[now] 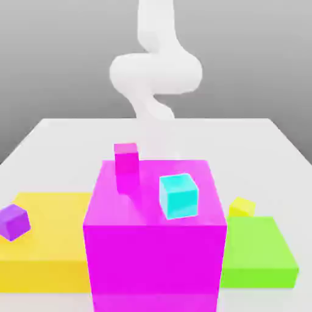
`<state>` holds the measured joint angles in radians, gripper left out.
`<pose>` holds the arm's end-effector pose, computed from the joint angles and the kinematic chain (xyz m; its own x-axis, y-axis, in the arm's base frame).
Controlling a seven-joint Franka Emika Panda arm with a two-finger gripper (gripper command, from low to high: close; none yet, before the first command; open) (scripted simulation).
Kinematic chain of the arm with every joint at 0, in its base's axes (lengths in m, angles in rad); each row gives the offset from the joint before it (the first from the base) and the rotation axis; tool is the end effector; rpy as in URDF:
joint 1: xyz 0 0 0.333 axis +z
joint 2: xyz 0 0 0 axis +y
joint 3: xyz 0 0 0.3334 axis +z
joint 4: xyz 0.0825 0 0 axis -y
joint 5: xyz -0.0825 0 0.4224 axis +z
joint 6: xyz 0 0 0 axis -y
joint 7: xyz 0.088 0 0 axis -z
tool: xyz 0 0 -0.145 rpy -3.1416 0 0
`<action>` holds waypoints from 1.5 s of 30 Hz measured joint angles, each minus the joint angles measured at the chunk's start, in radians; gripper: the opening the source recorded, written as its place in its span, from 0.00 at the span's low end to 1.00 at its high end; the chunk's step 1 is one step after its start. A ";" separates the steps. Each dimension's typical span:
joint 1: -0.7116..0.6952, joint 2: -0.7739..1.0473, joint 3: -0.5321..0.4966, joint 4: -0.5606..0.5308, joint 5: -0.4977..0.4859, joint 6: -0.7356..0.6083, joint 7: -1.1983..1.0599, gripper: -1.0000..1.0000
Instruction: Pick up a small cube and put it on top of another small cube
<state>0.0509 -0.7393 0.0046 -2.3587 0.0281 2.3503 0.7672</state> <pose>0.4238 0.0252 0.6476 0.5726 -0.6766 0.4630 -0.4787 -0.7344 -0.4812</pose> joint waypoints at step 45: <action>0.694 0.962 -0.004 -0.568 -0.218 0.807 0.044 0.00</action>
<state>0.7445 0.2229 0.0005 -2.9271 -0.1895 3.1570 0.8107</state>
